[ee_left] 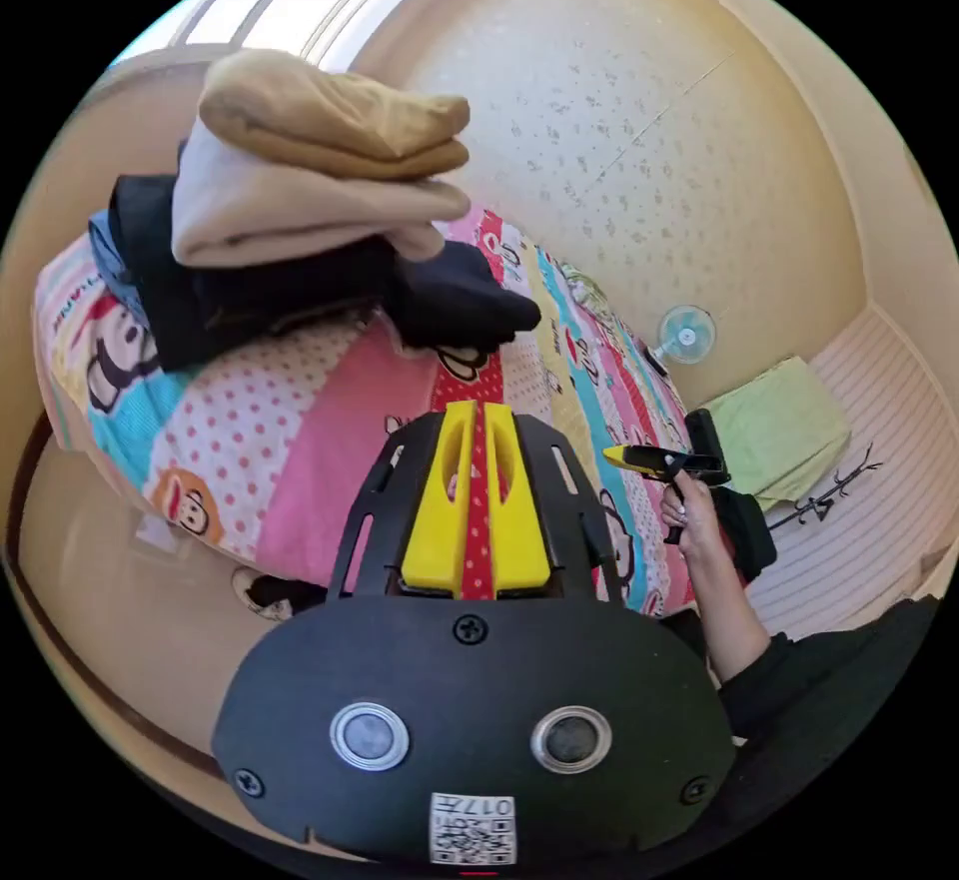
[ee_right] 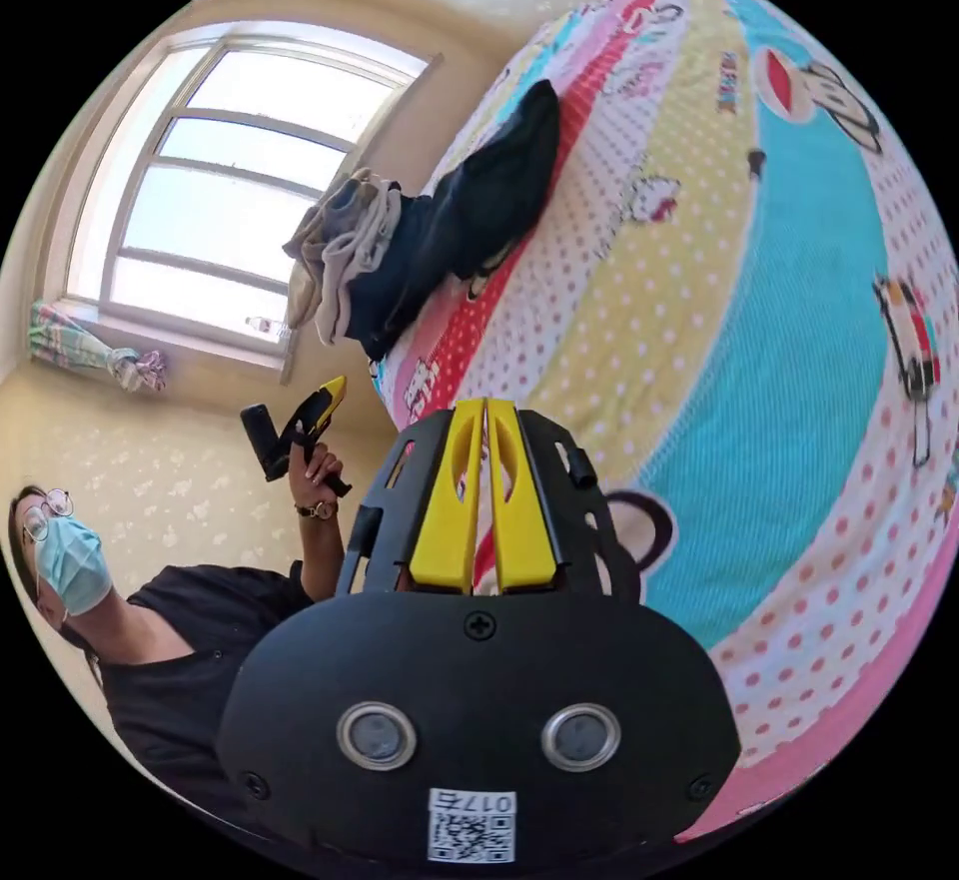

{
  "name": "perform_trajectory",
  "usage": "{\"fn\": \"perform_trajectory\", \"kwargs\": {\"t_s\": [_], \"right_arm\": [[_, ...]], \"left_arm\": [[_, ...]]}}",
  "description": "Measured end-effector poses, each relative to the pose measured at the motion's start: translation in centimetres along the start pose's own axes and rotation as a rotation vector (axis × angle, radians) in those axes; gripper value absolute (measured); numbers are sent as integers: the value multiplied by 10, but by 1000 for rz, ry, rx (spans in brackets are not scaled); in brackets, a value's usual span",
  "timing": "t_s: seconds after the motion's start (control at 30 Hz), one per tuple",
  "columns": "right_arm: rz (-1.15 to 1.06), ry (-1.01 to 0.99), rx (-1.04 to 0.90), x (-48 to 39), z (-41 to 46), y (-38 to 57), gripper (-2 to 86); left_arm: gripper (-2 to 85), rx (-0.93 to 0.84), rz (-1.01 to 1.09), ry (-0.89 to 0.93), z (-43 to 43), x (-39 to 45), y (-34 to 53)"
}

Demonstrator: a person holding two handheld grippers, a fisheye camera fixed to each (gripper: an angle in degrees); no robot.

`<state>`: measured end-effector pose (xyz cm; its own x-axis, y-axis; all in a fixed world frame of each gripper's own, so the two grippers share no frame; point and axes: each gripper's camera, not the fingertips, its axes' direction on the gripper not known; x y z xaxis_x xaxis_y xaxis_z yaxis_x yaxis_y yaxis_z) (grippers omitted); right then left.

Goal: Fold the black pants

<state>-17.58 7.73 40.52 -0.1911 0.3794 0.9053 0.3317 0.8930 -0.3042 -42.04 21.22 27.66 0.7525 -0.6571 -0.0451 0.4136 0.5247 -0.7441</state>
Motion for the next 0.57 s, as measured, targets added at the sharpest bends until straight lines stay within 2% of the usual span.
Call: {"fn": "perform_trajectory", "kwargs": {"t_s": [0.1, 0.17, 0.23, 0.33, 0.4, 0.47, 0.5, 0.57], "right_arm": [[85, 37, 56, 15, -31, 67, 11], [123, 125, 120, 15, -67, 119, 8], [153, 181, 169, 15, -100, 156, 7], [235, 293, 300, 16, -169, 223, 7], [319, 348, 414, 17, -213, 269, 7], [413, 357, 603, 19, -269, 335, 11], [427, 355, 654, 19, -282, 351, 12], [471, 360, 843, 18, -325, 411, 20]], "left_arm": [[-8, -178, 79, 8, 53, 35, 10], [-9, -242, 193, -183, 86, 72, 20], [-9, -376, 356, -470, 137, 120, 32], [-8, -330, 543, -757, 171, 170, 45], [-7, -371, 641, -779, 190, 194, 45], [-7, -476, 684, -698, 210, 210, 39], [-7, -575, 685, -634, 226, 216, 34], [-8, -712, 707, -665, 254, 222, 27]]}}
